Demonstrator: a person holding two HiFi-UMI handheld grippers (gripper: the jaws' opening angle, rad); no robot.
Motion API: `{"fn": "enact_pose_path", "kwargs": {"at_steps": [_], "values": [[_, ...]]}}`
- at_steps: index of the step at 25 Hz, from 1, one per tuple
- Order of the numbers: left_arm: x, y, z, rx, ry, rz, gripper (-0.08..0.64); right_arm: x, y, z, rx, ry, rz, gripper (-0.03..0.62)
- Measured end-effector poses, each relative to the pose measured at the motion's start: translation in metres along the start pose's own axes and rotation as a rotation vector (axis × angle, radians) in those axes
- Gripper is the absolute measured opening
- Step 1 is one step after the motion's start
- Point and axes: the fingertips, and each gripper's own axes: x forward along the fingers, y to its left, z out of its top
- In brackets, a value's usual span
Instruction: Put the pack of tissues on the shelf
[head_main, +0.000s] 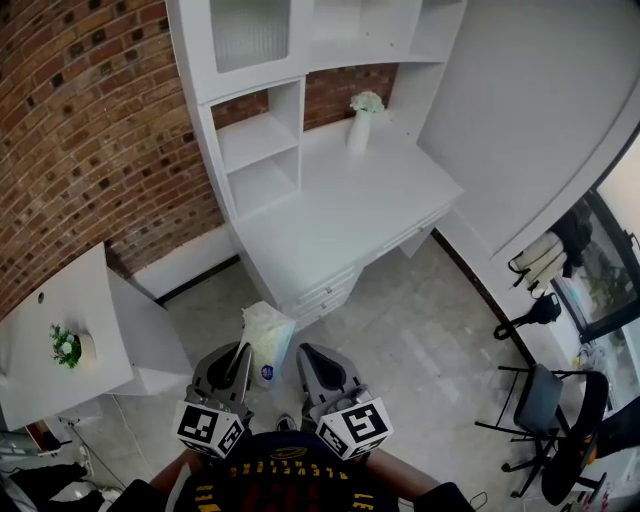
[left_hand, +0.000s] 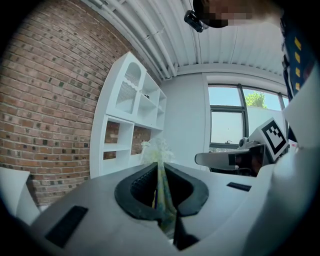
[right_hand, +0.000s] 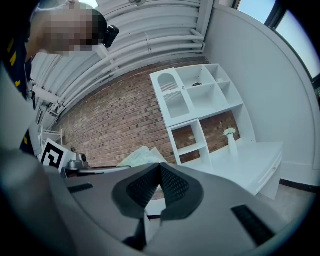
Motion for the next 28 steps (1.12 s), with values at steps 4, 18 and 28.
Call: {"fn": "enact_pose_path", "kwargs": {"at_steps": [4,18,28], "values": [[0.033,0.012,0.0,-0.001,0.001,0.012,0.014,0.025,-0.028,0.009,0.0,0.005,0.014,0.005],[0.147,0.031,0.025,-0.014,-0.002,0.084,0.014,0.094,-0.124,0.038,-0.002,0.05,0.093,0.006],[0.177,0.036,0.039,0.013,-0.008,0.173,0.014,0.121,-0.158,0.052,0.018,0.037,0.172,0.006]]}}
